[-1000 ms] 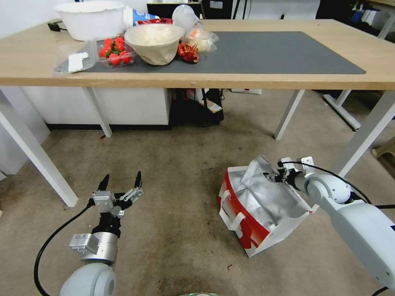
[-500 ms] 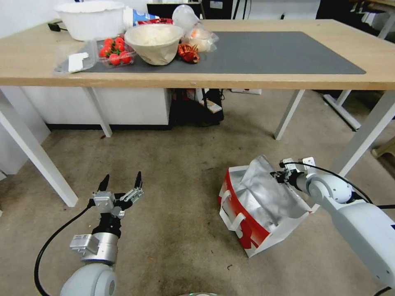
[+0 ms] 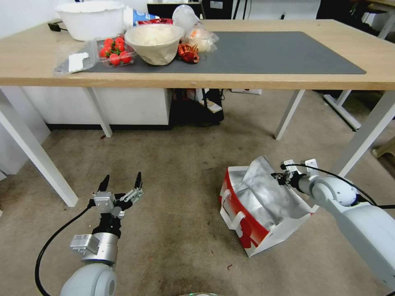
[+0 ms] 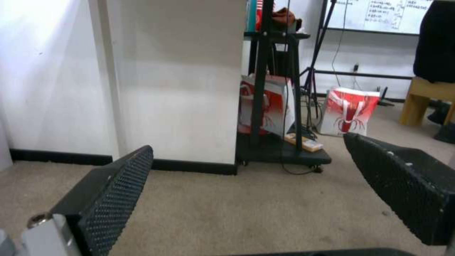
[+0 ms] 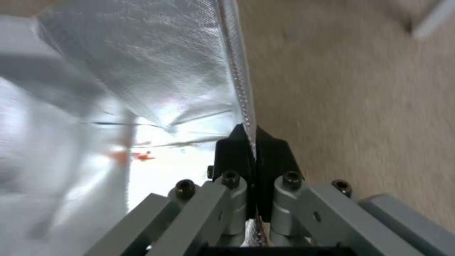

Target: Pick up the food delivery bag from the floor and place it on the table.

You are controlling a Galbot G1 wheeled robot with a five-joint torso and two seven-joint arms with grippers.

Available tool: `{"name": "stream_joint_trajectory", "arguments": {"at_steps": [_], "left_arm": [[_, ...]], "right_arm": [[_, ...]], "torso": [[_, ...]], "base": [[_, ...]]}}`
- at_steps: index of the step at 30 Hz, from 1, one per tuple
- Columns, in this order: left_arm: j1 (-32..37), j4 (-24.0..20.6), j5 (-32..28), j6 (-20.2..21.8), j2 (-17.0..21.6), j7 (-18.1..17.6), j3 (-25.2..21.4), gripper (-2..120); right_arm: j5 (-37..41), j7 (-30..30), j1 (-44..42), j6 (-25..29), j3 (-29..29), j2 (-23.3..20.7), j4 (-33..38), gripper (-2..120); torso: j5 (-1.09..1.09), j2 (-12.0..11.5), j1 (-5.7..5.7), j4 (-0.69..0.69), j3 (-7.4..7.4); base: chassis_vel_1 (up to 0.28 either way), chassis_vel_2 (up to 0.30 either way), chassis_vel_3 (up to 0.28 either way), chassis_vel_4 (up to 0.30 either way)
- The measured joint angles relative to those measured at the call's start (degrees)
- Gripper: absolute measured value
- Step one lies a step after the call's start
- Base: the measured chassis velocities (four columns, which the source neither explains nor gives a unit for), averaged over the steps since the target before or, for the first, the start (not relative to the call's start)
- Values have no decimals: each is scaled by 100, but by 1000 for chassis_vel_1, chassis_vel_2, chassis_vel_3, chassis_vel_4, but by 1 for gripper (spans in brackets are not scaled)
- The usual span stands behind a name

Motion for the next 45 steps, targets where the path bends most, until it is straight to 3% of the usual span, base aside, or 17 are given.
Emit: {"name": "stream_joint_trajectory", "arguments": {"at_steps": [9,13,24,33,45], "left_arm": [[-44,31,1,7,5,1,51,100],[-50,36,11,8,-12,7,74,100],[-38,14,22,10,-6,16,84,100],[-42,-8,32,30,17,29,107,100],[-17,-40,100,20,13,77,106,100]], "right_arm": [[1009,-862,-378,735,536,-772,687,0],[1470,-1244,-439,976,757,-1323,1067,0],[1928,-2364,-550,1695,962,-2215,1469,0],[2335,-3482,-565,2013,1129,-2544,1785,0],[2788,-3550,-532,1866,1163,-2724,2273,0]], "torso": [[0,0,0,0,0],[0,1,0,0,0],[0,1,0,0,0],[0,1,0,1,0],[0,1,0,1,0]], "base": [[0,0,0,0],[0,0,0,0],[0,0,0,0],[0,0,0,0],[0,0,0,0]]}}
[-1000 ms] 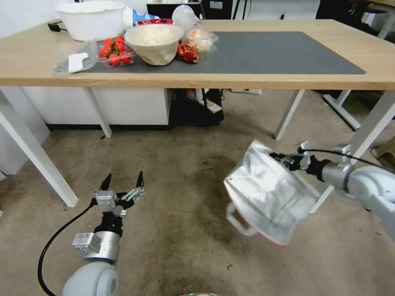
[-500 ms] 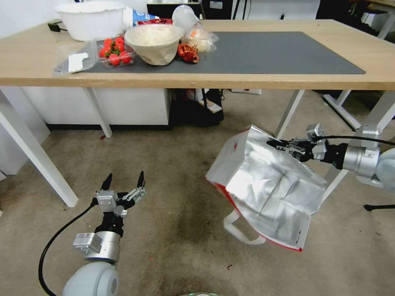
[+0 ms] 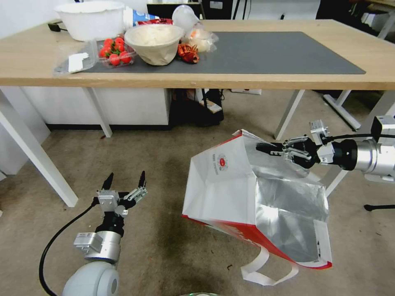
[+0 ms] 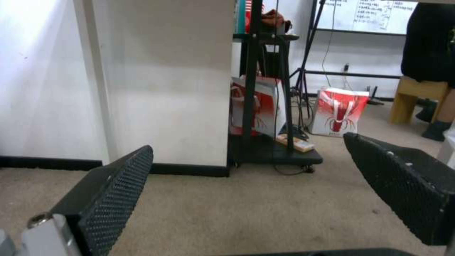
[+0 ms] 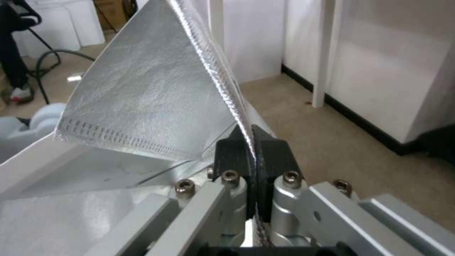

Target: Pick up the food delivery bag from the floor and place it on the table.

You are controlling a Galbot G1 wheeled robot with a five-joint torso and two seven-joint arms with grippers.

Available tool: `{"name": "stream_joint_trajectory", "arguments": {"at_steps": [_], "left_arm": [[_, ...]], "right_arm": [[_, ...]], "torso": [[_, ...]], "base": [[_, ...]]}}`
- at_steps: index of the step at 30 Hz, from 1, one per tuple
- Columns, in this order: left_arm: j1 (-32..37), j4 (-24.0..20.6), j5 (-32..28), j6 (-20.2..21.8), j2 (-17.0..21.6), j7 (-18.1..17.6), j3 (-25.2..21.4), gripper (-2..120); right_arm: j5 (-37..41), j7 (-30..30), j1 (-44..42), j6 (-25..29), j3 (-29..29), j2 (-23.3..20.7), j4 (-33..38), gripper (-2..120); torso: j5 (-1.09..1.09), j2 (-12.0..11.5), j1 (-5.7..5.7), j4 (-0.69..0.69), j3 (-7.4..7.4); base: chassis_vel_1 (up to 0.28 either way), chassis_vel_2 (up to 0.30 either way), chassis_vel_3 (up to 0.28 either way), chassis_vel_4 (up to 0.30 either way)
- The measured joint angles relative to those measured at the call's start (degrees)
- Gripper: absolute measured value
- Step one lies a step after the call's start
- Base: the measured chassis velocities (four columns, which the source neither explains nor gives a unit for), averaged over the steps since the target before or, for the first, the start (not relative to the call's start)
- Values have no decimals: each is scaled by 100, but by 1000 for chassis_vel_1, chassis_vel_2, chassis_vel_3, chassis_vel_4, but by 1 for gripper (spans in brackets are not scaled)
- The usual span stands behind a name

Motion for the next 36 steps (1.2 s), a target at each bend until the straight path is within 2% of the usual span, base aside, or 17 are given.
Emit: {"name": "stream_joint_trajectory", "arguments": {"at_steps": [15,23,29,36], "left_arm": [[19,-12,-6,-76,-13,21,-12,100],[17,-12,-40,-115,-17,107,-37,100],[10,7,-56,-143,-12,129,-61,100],[4,13,-58,-137,-6,130,-64,100]], "right_arm": [[-76,566,-392,-250,50,94,441,0],[-105,579,-487,-263,85,109,451,0],[-151,552,-547,-263,91,134,449,0],[-170,534,-569,-261,92,149,440,0]], "torso": [[0,0,0,0,0],[0,6,2,0,2],[0,108,6,-1,95],[0,301,14,-1,280]], "base": [[0,0,0,0],[0,0,0,0],[0,0,0,0],[0,0,0,0]]}}
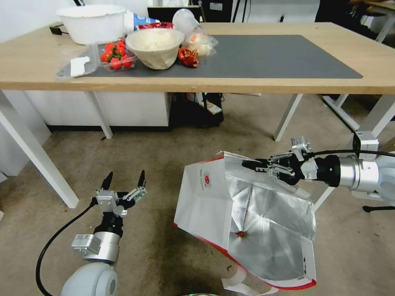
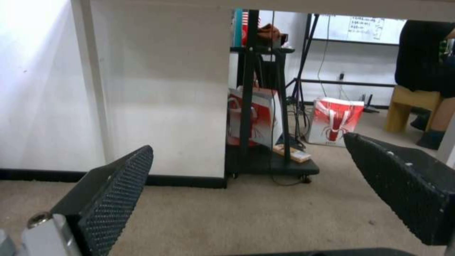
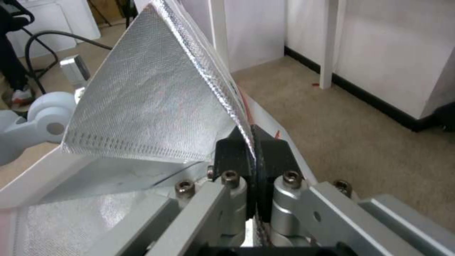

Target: Pick up the food delivery bag from the floor and place it on the table.

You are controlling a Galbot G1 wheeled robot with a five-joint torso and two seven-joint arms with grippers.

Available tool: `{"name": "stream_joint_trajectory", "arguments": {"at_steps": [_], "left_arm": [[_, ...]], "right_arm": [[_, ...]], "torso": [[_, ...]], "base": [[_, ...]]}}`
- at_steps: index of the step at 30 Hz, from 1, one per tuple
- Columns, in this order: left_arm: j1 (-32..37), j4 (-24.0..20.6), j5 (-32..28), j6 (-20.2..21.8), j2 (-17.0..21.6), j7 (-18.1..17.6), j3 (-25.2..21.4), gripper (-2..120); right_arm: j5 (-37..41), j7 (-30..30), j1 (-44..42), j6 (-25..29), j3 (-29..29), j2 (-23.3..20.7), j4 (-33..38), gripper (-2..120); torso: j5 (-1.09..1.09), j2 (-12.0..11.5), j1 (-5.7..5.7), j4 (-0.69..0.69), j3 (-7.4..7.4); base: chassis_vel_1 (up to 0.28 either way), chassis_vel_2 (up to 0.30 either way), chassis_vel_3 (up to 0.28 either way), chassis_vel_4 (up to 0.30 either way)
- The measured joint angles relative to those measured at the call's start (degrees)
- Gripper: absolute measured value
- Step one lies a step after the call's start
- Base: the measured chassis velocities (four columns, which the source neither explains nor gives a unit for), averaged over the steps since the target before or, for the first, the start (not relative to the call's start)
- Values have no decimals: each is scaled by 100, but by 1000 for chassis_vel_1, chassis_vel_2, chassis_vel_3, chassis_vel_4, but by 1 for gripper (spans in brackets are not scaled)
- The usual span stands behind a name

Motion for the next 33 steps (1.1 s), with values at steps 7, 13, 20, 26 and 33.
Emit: {"name": "stream_joint_trajectory", "arguments": {"at_steps": [7,13,20,26,33], "left_arm": [[1,0,0,11,0,0,3,100],[6,-5,0,11,6,-2,-2,100],[19,-37,-3,13,8,-9,-6,100],[31,-61,-5,20,7,-13,-4,100],[42,-80,-5,23,9,-19,-6,100]], "right_arm": [[37,-1,-31,0,8,-5,13,0],[130,11,-51,-4,11,-47,47,0],[160,35,-93,-7,35,-68,89,0],[157,36,-151,-14,75,-76,102,0],[157,41,-158,-12,78,-81,106,0]], "torso": [[0,164,21,0,146],[0,307,40,0,273],[0,473,74,0,404],[0,613,103,0,515],[0,773,135,0,643]], "base": [[0,0,0,0],[0,0,0,0],[0,0,0,0],[0,0,0,0],[0,0,0,0]]}}
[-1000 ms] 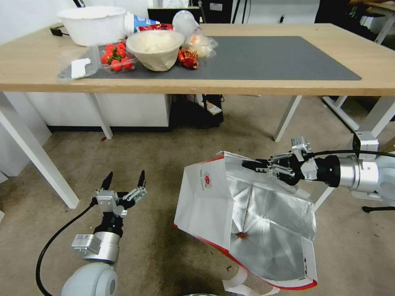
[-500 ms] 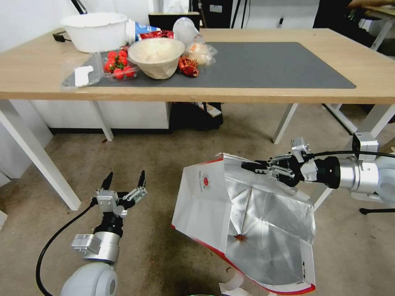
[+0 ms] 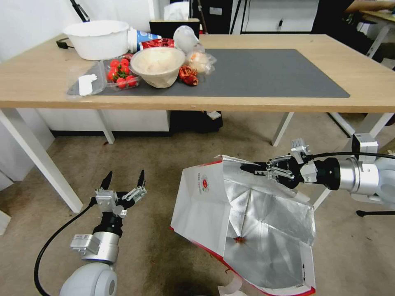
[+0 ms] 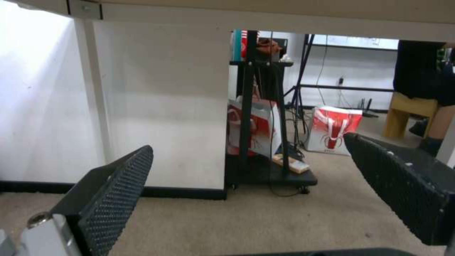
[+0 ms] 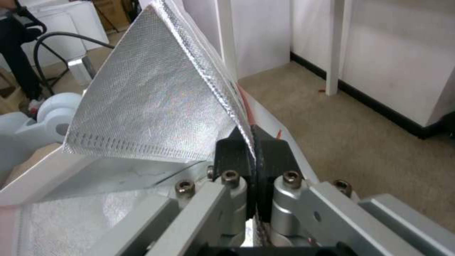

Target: Pick up the food delivery bag from the floor and place it on the table.

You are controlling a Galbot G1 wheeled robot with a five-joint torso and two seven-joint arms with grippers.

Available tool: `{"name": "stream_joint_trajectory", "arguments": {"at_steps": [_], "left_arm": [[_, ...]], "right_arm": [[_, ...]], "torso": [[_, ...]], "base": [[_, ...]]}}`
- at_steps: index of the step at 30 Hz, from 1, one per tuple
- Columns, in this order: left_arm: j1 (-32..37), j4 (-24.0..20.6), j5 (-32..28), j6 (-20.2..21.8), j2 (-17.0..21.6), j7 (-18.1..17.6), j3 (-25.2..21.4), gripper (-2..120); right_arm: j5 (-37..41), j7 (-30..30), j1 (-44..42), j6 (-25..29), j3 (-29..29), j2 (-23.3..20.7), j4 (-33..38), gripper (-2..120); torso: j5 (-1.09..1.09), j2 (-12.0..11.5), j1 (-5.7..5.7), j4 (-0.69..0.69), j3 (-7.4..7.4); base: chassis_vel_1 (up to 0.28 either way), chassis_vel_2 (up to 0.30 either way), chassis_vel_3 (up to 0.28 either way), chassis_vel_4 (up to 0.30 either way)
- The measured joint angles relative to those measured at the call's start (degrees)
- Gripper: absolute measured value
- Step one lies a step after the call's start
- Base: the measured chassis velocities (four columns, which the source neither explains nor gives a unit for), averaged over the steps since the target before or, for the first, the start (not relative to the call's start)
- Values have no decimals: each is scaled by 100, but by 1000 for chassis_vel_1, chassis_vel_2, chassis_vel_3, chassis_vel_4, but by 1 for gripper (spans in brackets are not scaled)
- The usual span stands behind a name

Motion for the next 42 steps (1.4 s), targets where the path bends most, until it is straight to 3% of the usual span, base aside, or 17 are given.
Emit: {"name": "stream_joint_trajectory", "arguments": {"at_steps": [42], "left_arm": [[56,-57,-20,0,54,-13,-11,100]], "right_arm": [[-77,36,-205,19,64,57,87,0]], "torso": [[0,940,279,0,664]], "base": [[0,0,0,0]]}}
